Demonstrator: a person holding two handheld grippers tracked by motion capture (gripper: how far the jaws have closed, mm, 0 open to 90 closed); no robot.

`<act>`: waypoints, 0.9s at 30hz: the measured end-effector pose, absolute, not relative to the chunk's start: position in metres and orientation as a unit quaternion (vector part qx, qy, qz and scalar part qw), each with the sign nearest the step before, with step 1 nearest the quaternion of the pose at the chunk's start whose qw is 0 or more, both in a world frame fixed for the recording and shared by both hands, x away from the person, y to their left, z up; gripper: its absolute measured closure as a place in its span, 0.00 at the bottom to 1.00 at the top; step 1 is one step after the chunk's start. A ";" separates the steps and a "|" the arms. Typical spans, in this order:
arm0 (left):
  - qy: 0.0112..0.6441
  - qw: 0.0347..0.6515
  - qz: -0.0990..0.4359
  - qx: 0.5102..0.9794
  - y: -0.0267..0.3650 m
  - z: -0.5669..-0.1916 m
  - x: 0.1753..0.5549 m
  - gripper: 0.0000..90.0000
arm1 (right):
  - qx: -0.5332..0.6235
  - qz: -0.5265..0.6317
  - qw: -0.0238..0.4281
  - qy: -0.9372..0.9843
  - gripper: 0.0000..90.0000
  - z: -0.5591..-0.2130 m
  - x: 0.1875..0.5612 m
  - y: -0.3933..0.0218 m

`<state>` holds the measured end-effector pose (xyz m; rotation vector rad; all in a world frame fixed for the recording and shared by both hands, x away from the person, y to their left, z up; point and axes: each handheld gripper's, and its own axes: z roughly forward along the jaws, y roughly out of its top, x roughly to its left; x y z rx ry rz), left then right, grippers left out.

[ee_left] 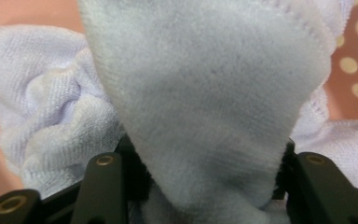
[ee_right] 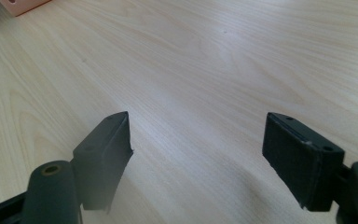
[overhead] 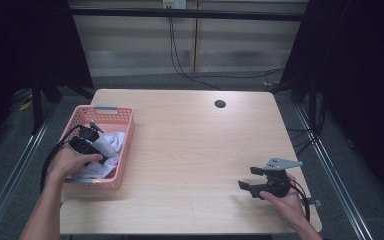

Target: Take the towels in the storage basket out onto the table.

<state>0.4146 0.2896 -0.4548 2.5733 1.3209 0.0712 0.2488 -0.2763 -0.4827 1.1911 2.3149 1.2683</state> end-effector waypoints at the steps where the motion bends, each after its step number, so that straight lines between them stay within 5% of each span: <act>1: 0.457 0.128 0.029 0.880 0.290 -0.454 0.414 0.56 | 0.408 0.435 0.124 0.793 0.26 -0.483 0.249 -0.277; 27: 0.506 0.290 0.037 0.812 0.329 -0.413 0.396 0.56 | 0.416 0.432 0.125 0.791 0.22 -0.483 0.248 -0.276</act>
